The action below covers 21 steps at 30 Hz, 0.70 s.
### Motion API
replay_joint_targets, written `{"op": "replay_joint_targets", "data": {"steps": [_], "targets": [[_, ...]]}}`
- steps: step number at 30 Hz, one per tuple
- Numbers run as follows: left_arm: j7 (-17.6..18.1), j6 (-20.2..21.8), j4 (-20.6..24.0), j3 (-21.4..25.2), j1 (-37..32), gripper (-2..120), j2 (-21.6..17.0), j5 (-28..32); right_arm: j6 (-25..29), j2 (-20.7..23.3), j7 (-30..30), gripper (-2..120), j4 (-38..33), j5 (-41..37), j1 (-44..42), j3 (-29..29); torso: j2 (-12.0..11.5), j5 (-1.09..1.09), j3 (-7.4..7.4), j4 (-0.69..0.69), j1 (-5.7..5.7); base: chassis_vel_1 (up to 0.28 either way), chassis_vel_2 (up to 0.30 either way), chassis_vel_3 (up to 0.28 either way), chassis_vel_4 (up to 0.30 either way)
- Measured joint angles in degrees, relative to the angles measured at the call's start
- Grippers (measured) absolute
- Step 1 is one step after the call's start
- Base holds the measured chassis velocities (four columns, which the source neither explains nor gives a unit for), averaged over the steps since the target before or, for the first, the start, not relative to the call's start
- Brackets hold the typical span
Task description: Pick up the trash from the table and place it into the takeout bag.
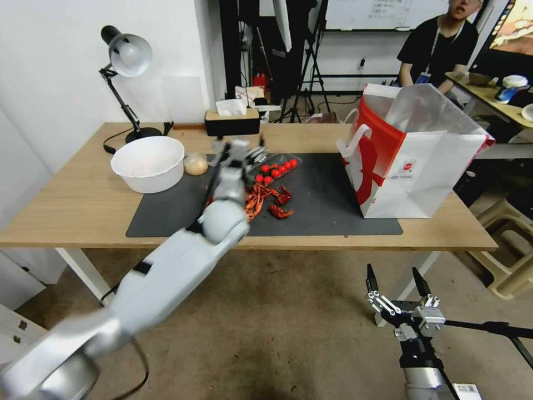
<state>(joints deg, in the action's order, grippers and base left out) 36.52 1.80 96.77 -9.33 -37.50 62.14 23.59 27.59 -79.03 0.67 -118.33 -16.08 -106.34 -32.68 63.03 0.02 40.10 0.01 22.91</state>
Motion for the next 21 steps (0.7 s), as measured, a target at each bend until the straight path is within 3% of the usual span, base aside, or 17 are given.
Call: {"op": "replay_joint_targets", "data": {"steps": [6,21], "targets": [[-1.37,-1.36,5.59,6.01,-10.38,100,-2.91,-1.24,0.18,0.28,-0.08,100,-0.03,-0.03,-0.04,0.11,0.00,-0.05,0.01,-0.02,0.00,0.000,0.000,0.000,0.000],[-3.40,-3.42,14.12,15.34,-25.91,100,-5.14,-1.90,0.14,1.20,-0.24,100,-0.49,-0.20,0.04,0.56,0.00,-0.02,0.00,-0.01,0.00,0.000,0.000,0.000,0.000]]}}
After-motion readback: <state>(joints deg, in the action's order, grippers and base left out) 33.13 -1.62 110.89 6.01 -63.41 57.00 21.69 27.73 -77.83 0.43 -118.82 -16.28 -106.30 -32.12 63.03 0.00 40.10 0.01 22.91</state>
